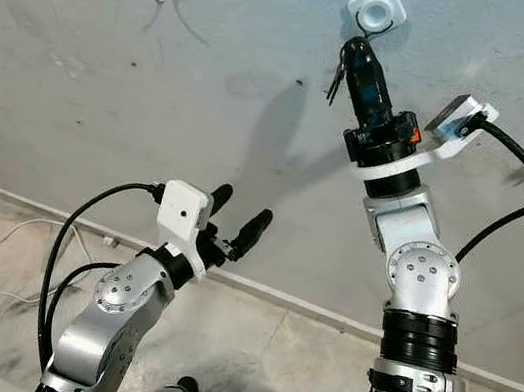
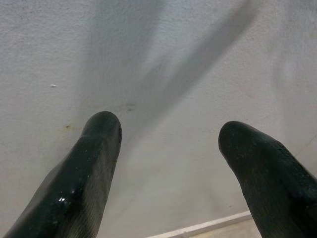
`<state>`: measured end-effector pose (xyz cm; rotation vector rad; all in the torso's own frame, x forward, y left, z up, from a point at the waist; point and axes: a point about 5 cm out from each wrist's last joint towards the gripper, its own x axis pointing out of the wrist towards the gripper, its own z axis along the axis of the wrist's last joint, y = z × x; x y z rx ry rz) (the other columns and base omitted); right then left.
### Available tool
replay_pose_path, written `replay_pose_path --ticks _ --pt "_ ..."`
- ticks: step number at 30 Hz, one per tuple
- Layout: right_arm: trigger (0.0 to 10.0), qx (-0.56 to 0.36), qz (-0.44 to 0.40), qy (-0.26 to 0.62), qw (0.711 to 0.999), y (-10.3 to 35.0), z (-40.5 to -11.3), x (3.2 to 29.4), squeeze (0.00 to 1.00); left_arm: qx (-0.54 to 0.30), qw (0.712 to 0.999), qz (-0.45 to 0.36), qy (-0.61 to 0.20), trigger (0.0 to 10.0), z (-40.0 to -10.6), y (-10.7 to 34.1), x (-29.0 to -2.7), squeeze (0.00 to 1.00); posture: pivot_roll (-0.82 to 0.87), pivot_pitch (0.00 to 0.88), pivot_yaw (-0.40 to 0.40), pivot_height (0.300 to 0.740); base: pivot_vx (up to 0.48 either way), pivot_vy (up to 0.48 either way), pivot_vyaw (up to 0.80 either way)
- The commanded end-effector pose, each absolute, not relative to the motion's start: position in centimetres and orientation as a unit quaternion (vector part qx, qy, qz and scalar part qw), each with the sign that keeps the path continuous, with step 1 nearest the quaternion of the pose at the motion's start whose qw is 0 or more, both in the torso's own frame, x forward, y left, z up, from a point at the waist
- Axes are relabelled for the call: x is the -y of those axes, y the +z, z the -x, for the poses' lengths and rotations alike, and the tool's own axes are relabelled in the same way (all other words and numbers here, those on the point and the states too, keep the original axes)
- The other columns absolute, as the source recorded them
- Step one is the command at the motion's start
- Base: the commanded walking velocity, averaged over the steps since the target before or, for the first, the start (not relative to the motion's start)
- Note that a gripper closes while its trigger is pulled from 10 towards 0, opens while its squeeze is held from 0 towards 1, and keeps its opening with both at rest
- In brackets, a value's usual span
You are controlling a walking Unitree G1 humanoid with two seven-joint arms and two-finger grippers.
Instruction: Hang keys on a hook
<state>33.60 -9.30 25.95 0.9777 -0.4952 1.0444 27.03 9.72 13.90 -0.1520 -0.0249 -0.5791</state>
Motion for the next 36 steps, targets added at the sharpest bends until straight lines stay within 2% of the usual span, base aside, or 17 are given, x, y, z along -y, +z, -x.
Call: replay_pose_path --ticks 1,36 --pt "10.0 0.227 -0.443 0.485 0.719 26.2 -33.7 8.8 0.0 0.01 0.957 0.067 -0.281 10.0 -26.8 13.8 -10.1 0.0 0.07 0.23 0.133 0.74 0.0 0.0 0.0" --pt "10.0 0.217 -0.455 0.445 0.74 24.8 -34.2 9.7 0.0 0.003 0.956 0.068 -0.285 10.0 -26.4 13.7 -10.0 0.0 0.06 0.247 0.139 0.74 0.0 0.0 0.0"
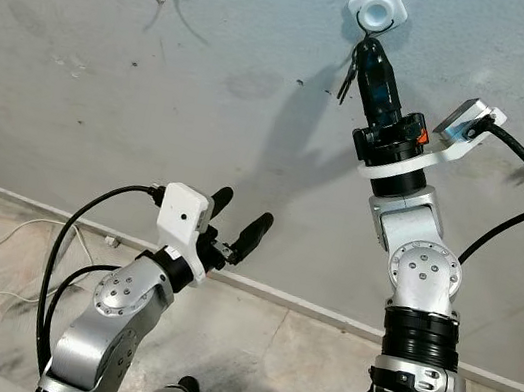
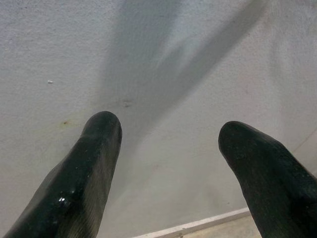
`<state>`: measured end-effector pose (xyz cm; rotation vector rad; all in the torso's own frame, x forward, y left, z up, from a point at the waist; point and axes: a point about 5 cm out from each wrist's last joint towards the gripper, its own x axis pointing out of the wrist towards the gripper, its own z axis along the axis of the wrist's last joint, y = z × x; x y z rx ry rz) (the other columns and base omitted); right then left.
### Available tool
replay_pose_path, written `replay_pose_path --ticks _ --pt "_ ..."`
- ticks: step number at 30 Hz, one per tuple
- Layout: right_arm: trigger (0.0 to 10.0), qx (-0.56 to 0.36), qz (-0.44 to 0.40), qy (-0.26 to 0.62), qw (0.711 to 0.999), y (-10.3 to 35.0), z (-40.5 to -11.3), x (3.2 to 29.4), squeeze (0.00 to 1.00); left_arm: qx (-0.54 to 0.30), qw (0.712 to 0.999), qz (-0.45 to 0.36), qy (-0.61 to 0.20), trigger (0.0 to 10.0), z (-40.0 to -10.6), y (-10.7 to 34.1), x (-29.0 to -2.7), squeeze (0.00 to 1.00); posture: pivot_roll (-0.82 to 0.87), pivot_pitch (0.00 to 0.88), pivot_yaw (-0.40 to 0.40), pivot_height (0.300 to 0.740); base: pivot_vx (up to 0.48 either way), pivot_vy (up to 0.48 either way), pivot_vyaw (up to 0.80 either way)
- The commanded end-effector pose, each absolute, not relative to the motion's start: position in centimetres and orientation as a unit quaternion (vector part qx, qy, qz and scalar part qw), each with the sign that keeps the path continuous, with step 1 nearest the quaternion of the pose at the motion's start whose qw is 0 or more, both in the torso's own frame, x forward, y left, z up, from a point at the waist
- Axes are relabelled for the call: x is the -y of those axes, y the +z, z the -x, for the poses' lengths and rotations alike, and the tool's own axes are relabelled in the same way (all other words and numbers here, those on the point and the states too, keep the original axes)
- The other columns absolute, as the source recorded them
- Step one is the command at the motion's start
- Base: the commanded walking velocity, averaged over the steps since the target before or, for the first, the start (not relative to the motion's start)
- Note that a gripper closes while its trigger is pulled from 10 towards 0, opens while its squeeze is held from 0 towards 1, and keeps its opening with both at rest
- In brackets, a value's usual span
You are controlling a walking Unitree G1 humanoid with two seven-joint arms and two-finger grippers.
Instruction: Hang keys on a hook
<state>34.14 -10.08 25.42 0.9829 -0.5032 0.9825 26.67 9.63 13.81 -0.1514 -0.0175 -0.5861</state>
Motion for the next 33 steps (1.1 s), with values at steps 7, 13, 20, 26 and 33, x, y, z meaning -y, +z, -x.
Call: replay_pose_path --ticks 7,13,20,26,33 --pt "10.0 0.211 -0.455 0.437 0.747 24.5 -34.3 9.7 0.0 0.002 0.956 0.068 -0.285 10.0 -26.3 13.7 -10.0 0.0 0.06 0.249 0.138 0.74 0.0 0.0 0.0" --pt "10.0 0.204 -0.456 0.423 0.756 24.1 -34.5 9.7 0.0 0.001 0.956 0.069 -0.285 10.0 -26.3 13.6 -9.9 0.0 0.06 0.249 0.138 0.74 0.0 0.0 0.0" --pt "10.0 0.198 -0.457 0.411 0.763 23.7 -34.7 9.8 0.0 0.0 0.956 0.069 -0.285 10.0 -26.3 13.6 -9.9 0.0 0.06 0.25 0.137 0.74 0.0 0.0 0.0" --pt "10.0 0.192 -0.457 0.4 0.771 23.3 -34.7 10.0 0.0 0.0 0.956 0.069 -0.285 10.0 -26.4 13.6 -9.9 0.0 0.06 0.248 0.135 0.74 0.0 0.0 0.0" --pt "10.0 0.183 -0.458 0.386 0.779 22.6 -34.8 10.2 0.0 0.0 0.956 0.069 -0.284 10.0 -26.4 13.5 -9.9 0.0 0.06 0.248 0.136 0.74 0.0 0.0 0.0"
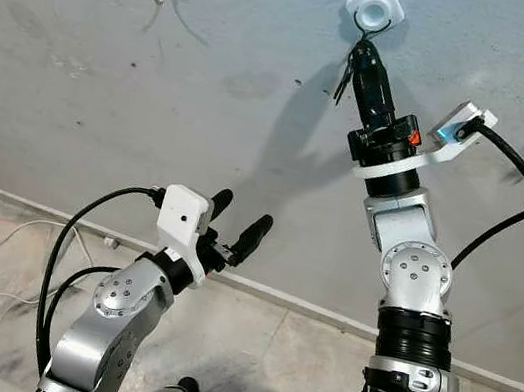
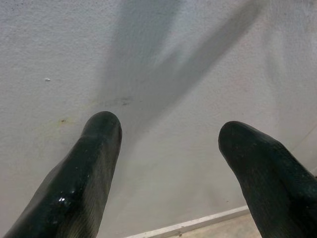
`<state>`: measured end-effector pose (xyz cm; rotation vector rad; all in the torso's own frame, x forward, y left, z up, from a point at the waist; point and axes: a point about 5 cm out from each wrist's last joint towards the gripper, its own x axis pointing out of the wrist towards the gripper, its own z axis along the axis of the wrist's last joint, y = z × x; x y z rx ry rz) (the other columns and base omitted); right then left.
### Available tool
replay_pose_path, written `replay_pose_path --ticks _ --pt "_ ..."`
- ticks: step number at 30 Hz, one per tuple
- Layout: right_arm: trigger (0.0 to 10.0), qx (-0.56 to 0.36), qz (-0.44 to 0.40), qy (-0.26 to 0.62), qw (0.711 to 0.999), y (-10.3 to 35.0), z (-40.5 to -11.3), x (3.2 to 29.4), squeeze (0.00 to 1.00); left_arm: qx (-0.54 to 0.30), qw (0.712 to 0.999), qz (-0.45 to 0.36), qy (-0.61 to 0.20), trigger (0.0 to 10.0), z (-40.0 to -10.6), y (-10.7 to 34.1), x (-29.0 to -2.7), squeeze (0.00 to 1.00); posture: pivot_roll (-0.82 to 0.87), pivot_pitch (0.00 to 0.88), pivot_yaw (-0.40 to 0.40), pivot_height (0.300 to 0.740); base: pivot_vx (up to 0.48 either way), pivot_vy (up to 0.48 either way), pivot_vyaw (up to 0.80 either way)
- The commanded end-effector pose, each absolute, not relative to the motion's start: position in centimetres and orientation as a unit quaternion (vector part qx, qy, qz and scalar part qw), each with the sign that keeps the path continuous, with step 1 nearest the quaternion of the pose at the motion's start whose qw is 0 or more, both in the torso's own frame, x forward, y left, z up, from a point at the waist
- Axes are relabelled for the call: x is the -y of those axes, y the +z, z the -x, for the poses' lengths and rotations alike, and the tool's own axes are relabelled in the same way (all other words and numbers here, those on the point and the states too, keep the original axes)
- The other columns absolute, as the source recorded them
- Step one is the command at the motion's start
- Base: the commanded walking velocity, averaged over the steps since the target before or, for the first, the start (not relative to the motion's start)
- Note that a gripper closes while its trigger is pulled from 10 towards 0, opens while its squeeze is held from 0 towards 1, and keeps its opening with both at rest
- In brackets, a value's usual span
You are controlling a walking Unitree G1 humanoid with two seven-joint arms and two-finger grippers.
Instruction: Hang keys on a hook
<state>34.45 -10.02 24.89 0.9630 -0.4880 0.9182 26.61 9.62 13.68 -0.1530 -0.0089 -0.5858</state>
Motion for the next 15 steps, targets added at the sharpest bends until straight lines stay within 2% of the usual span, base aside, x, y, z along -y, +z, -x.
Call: replay_pose_path --ticks 1,9,15 --pt "10.0 0.182 -0.459 0.385 0.78 22.6 -34.8 10.2 0.0 0.0 0.956 0.069 -0.284 10.0 -26.4 13.5 -9.9 0.0 0.06 0.248 0.136 0.74 0.0 0.0 0.0" --pt "10.0 0.172 -0.458 0.37 0.79 21.7 -34.7 10.6 0.0 0.0 0.956 0.068 -0.285 10.0 -26.4 13.5 -9.9 0.0 0.06 0.245 0.139 0.74 0.0 0.0 0.0" --pt "10.0 0.168 -0.448 0.344 0.808 21.2 -34.7 11.3 0.0 0.0 0.956 0.068 -0.286 10.0 -26.5 13.6 -9.8 0.0 0.05 0.244 0.139 0.74 0.0 0.0 0.0"
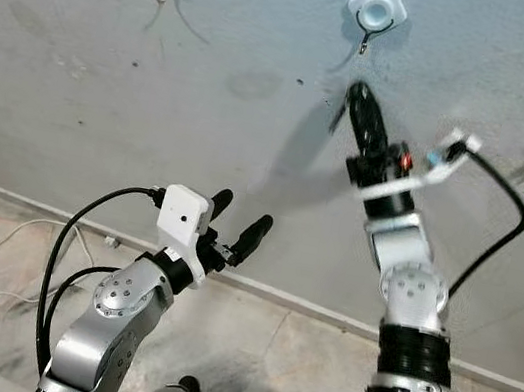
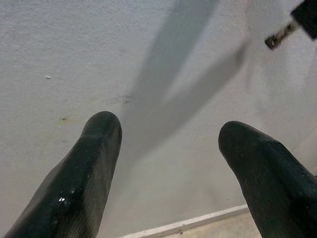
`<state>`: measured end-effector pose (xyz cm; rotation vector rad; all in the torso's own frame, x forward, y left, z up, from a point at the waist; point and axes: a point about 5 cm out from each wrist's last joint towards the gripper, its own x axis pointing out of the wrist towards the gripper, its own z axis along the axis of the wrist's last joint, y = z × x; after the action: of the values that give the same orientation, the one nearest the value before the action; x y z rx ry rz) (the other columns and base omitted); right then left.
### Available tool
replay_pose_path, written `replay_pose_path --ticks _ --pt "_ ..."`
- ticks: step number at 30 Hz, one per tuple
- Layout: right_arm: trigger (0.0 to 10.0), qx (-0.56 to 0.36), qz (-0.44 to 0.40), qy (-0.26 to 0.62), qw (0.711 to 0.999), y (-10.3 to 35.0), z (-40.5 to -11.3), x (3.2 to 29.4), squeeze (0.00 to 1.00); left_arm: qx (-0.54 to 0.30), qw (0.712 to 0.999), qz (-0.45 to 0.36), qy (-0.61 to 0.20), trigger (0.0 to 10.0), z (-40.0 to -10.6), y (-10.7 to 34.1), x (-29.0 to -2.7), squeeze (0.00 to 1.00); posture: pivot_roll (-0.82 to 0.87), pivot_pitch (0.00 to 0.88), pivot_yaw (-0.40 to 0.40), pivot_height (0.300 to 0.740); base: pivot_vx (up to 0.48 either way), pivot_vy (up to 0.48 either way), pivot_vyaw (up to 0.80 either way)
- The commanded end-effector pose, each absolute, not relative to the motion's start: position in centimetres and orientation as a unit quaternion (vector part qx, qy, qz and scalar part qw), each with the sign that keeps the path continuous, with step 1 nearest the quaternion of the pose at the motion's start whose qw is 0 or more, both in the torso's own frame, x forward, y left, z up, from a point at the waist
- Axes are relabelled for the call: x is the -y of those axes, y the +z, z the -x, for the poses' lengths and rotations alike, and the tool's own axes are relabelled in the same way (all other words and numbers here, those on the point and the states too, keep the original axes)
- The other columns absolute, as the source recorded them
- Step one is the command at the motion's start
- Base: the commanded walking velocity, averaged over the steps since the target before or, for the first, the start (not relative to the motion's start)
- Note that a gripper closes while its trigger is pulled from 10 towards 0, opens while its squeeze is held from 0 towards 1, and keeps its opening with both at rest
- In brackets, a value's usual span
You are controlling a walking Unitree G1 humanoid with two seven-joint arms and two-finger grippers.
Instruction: Hang keys on a hook
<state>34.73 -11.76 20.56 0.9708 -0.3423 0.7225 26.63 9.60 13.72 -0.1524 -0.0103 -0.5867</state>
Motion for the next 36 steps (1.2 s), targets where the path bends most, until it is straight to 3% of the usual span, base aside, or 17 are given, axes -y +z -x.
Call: replay_pose_path --ticks 1,11,16,30,36 --pt "10.0 0.168 -0.448 0.343 0.808 21.1 -34.6 11.4 0.0 0.0 0.956 0.068 -0.286 10.0 -26.5 13.6 -9.8 0.0 0.05 0.243 0.138 0.74 0.0 0.0 0.0" --pt "10.0 0.164 -0.446 0.342 0.811 21.0 -34.4 11.6 0.0 0.001 0.955 0.07 -0.287 10.0 -26.5 13.5 -9.7 0.0 0.05 0.245 0.134 0.74 0.0 0.0 0.0" --pt "10.0 0.177 -0.365 0.331 0.852 22.1 -33.7 11.5 0.0 0.003 0.958 0.068 -0.279 10.0 -26.5 13.5 -9.8 0.0 0.05 0.244 0.127 0.74 0.0 0.0 0.0" --pt "10.0 0.208 -0.221 0.329 0.894 24.1 -31.0 11.0 0.0 0.011 0.959 0.07 -0.274 10.0 -27.2 13.7 -9.6 0.0 0.01 0.222 0.126 0.74 0.0 0.0 0.0" --pt "10.0 0.228 -0.092 0.316 0.916 24.5 -29.5 9.8 0.0 0.014 0.959 0.07 -0.273 10.0 -27.7 13.7 -9.5 0.0 -0.01 0.21 0.126 0.74 0.0 0.0 0.0"
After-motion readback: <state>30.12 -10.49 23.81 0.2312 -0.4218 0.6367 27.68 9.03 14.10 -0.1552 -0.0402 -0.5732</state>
